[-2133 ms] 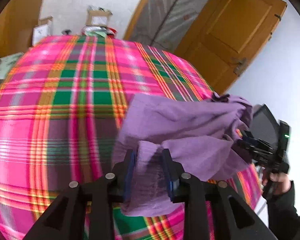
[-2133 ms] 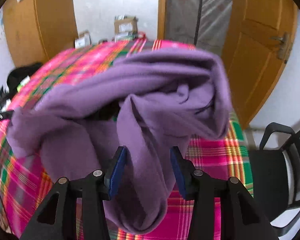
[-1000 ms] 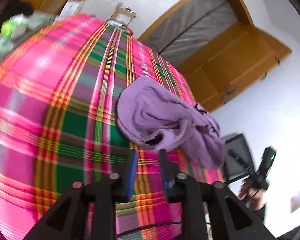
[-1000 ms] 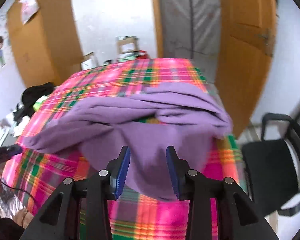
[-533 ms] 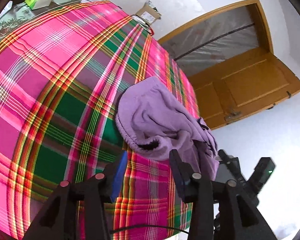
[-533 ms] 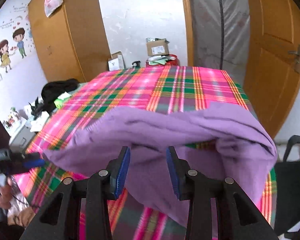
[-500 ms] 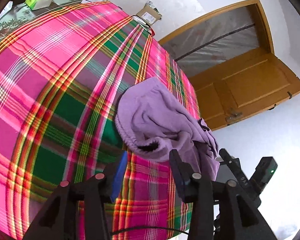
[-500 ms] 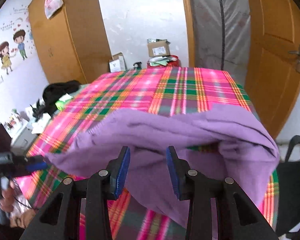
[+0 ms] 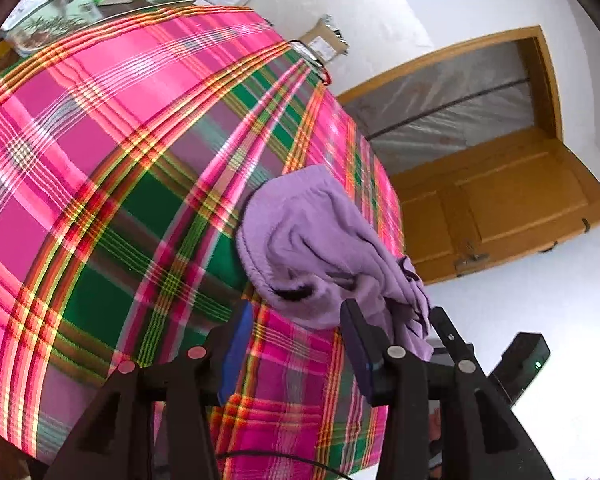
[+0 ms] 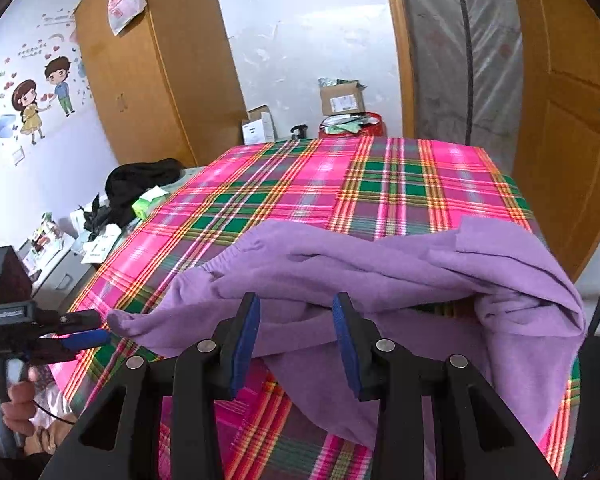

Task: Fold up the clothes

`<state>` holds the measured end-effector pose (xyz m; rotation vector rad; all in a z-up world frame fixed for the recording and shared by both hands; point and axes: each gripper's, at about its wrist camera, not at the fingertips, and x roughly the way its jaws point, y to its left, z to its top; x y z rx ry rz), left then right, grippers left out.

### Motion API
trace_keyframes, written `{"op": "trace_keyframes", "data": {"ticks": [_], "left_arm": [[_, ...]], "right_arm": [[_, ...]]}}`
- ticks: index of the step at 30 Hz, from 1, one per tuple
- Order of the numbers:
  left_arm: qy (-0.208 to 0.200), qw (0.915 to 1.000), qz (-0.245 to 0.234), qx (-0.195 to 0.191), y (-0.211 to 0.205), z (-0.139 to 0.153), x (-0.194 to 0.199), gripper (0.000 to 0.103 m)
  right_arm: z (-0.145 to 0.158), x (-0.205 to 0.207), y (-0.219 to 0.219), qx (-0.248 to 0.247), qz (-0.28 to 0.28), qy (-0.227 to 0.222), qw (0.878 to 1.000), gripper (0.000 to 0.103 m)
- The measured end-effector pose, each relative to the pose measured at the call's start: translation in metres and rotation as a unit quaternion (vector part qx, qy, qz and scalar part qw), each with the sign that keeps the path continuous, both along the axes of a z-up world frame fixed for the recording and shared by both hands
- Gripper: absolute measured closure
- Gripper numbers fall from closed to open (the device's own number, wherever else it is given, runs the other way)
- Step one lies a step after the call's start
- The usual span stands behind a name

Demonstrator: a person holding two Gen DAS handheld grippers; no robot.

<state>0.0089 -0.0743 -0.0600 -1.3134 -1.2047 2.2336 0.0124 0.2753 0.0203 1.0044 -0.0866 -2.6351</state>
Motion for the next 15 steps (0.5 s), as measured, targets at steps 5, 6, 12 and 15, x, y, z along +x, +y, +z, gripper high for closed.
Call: {"op": "trace_keyframes", "data": {"ticks": [5, 6, 12, 15], "left_arm": [[-0.015, 0.9993, 0.029, 0.019, -0.004, -0.005, -0.009, 0.057], [-0.008, 0.9991, 0.033, 0.024, -0.004, -0.002, -0.01, 0.057], [-0.013, 0.9988, 0.042, 0.021, -0.002, -0.005, -0.014, 0.057], [-0.022, 0.9986, 0.044, 0.021, -0.002, -0.011, -0.015, 0.056]], "right_arm": [[0.005, -0.024, -0.015, 0.024, 0.033, 0.002, 0.999, 0.064], [0.007, -0.033, -0.02, 0.034, 0.042, 0.004, 0.999, 0.064], [0.003, -0.106, -0.055, 0.117, 0.129, 0.003, 0.985, 0.063], [-0.017, -0.143, -0.068, 0.16, 0.162, -0.03, 0.973, 0.061]]}}
